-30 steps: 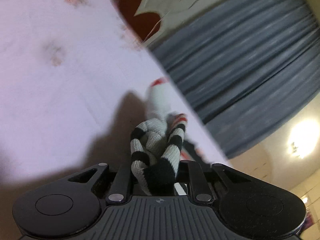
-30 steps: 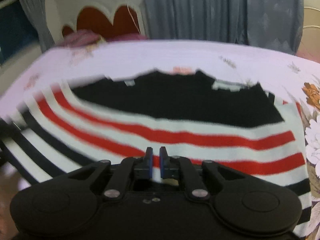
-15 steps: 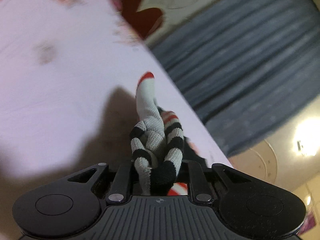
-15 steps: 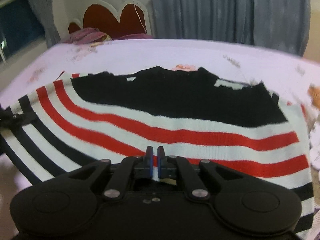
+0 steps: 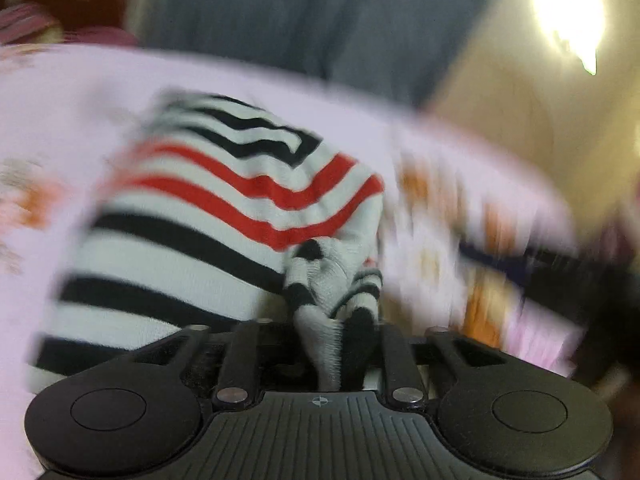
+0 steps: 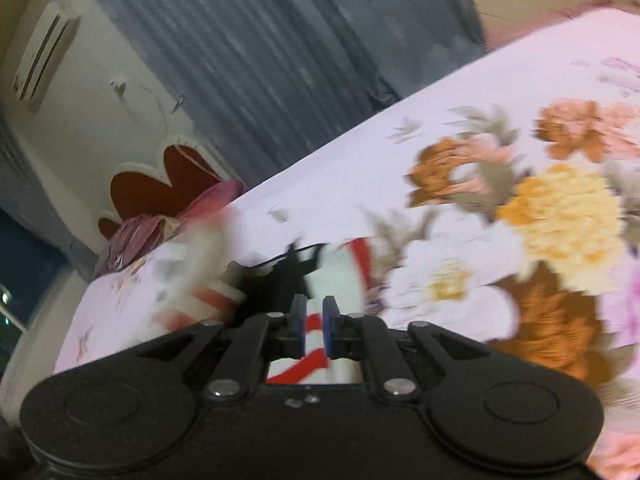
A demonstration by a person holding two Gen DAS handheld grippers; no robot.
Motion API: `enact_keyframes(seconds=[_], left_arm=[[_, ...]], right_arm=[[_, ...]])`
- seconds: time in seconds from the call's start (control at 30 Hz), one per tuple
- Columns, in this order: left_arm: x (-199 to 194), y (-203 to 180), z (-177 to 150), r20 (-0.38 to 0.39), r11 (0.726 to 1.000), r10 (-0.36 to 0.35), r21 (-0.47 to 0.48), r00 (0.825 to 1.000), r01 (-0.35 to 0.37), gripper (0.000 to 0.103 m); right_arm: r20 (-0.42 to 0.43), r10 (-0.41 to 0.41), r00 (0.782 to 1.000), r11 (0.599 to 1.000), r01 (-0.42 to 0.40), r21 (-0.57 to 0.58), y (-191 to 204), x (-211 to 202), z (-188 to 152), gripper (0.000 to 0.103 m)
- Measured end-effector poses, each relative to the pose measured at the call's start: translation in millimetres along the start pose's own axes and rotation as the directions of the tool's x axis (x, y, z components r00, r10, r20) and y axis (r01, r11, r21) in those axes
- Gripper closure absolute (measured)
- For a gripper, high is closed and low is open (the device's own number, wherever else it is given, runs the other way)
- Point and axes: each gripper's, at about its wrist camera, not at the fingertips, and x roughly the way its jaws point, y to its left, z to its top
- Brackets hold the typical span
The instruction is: Fold small clothes
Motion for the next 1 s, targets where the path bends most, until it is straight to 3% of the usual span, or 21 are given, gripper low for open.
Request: enact_keyframes(seconds=[0.03, 0.07, 0.1, 0.2, 0.27, 0.33, 0.43, 0.53, 0.67, 0.77, 0.8, 0.83, 0.87, 0.93, 1.0], left_arm=[[3.4, -16.6, -6.9, -0.008, 0.998, 0.006, 0.066, 1.0, -0.006, 0.024], [-4.2, -26.9, -11.6, 0.004, 0.995, -0.008, 0.096, 1.0, 0.008, 0.018], [-16.5, -32.4, -12.8, 0.019, 0.993, -0.052, 0.108, 0.998, 0.05, 0.019], [-63.1, -17.2, -6.5, 0.13, 0.992, -0.075, 0.115, 0.989, 0.06, 0.024], [-85.8, 14.4, 5.8, 0.205, 0.997, -0.022, 0.076, 0.979, 0.007, 0.037], [-99.1, 54.8, 14.2, 0.243, 0.997, 0.074, 0.019, 0.967, -0.081, 0.053], [-96.9, 112.1, 22.7, 0.202, 0.985, 0.162, -0.088, 0.966, -0.147, 0.06], [-85.7, 147.2, 17.4, 0.111, 0.983, 0.157, -0.109, 0.981, -0.145, 0.06], [-58.6, 156.1, 15.0, 0.095, 0.986, 0.128, -0.115, 0.987, -0.116, 0.06], [-47.3, 150.4, 8.9, 0.098, 0.989, 0.123, -0.095, 0.988, -0.113, 0.06], [-40.8, 150.9, 7.9, 0.102, 0.99, 0.118, -0.091, 0.988, -0.109, 0.063], [-37.0, 149.2, 8.8, 0.107, 0.992, 0.099, -0.088, 0.989, -0.089, 0.083], [-39.6, 144.9, 10.2, 0.119, 0.995, 0.071, -0.075, 0.99, -0.062, 0.085], [-42.4, 124.4, 16.2, 0.143, 0.997, 0.07, 0.025, 0.987, -0.074, 0.09], [-31.3, 111.4, 20.4, 0.107, 0.994, 0.066, 0.079, 0.992, -0.074, 0.09]], right_arm=[[-0.001, 0.002, 1.0, 1.0, -0.002, 0.019, -7.8, -4.2, 1.6, 0.069], [0.007, 0.004, 1.0, 0.999, -0.004, 0.035, -13.5, -8.7, 2.5, 0.046], [0.019, 0.013, 1.0, 0.999, -0.014, 0.044, -17.4, -12.3, 3.4, 0.034], [-0.014, 0.085, 0.996, 0.995, -0.084, 0.053, -20.3, -13.7, 6.4, 0.042], [-0.062, 0.14, 0.988, 0.989, -0.137, 0.05, -17.2, -8.5, 4.8, 0.043], [-0.12, 0.166, 0.979, 0.986, -0.164, 0.029, -7.2, 2.8, -1.0, 0.044], [-0.188, 0.154, 0.97, 0.988, -0.156, 0.004, 7.0, 23.1, -9.7, 0.047], [-0.21, 0.128, 0.969, 0.991, -0.13, 0.006, 12.5, 43.2, -12.4, 0.053], [-0.213, 0.054, 0.975, 0.998, -0.062, -0.031, 17.2, 69.5, -6.6, 0.057], [-0.232, 0.019, 0.972, 0.998, -0.033, -0.056, 18.9, 85.9, -3.5, 0.067], [-0.229, 0.007, 0.973, 0.997, -0.025, -0.078, 21.2, 89.6, -2.9, 0.075], [-0.207, -0.009, 0.978, 0.992, -0.018, -0.127, 26.5, 89.5, -2.6, 0.08], [-0.17, -0.019, 0.985, 0.984, -0.011, -0.177, 33.0, 84.8, -1.8, 0.091], [-0.077, -0.008, 0.997, 0.965, -0.013, -0.263, 45.7, 68.5, 1.9, 0.092], [-0.011, 0.004, 1.0, 0.944, -0.008, -0.33, 52.2, 53.5, 5.0, 0.092]])
